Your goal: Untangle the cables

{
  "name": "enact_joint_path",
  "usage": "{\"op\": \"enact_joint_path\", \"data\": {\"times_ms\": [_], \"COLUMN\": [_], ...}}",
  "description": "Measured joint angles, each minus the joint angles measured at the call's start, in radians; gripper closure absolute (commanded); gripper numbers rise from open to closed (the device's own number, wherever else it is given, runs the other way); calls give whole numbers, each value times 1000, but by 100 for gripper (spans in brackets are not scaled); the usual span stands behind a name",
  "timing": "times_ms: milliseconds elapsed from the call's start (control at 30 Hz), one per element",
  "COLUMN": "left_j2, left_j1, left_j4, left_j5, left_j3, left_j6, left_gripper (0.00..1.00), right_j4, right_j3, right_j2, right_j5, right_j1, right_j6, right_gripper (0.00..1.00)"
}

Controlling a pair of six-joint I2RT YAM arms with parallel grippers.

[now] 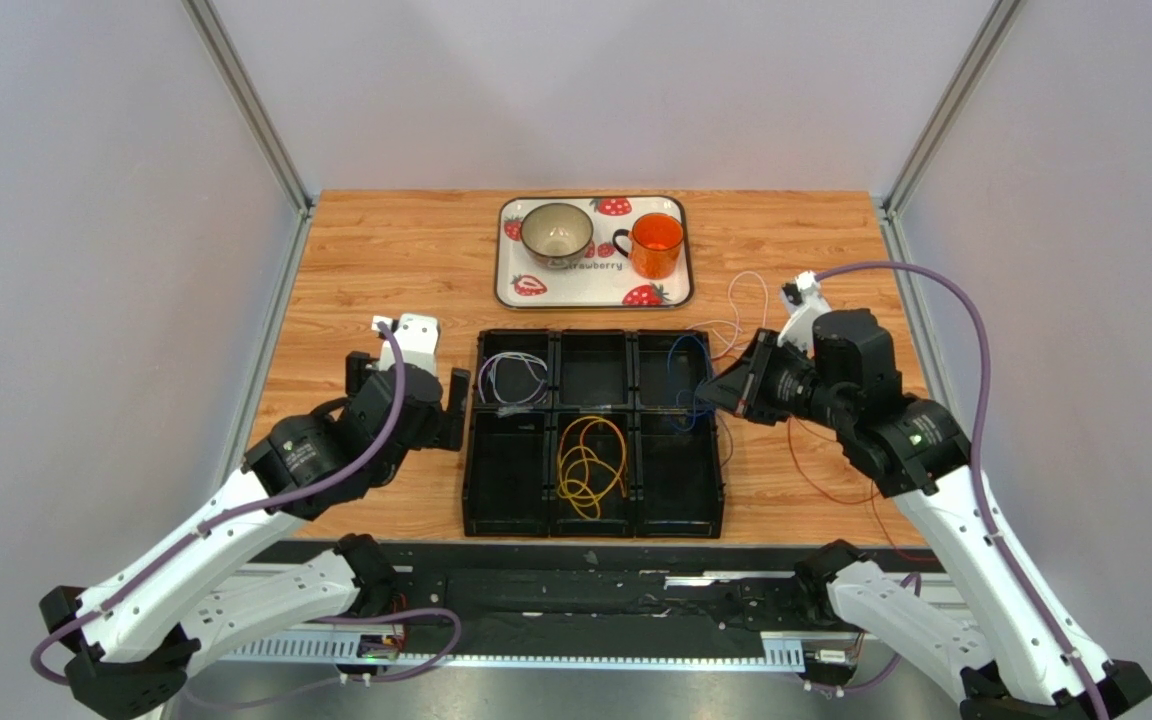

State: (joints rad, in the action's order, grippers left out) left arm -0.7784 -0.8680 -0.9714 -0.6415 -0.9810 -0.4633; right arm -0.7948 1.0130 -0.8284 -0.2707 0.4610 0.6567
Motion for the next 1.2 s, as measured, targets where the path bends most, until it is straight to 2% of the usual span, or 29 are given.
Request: {"op": "enact_joint_path", "data": {"times_ms": [333, 700, 833, 1200], "left_j2": [5, 6, 5, 5], "left_j1": [0, 0, 0, 0], "left_j4": [0, 0, 0, 0], "left_j5": [-9, -14, -14, -14], "left_j3": [0, 0, 0, 0], "left_j6": [0, -1, -1, -1], "left_gripper": [1, 1, 1, 1], "right_j4": [-18, -14, 13, 52], "right_j3": [203, 223, 183, -98], "right_j2": [14, 13, 20, 37], "right_j5": [-3, -10, -13, 27], "right_j1": [30, 76, 90, 108], "right_j6": [-7, 1, 14, 69], "right_gripper": [100, 100, 100, 100]}}
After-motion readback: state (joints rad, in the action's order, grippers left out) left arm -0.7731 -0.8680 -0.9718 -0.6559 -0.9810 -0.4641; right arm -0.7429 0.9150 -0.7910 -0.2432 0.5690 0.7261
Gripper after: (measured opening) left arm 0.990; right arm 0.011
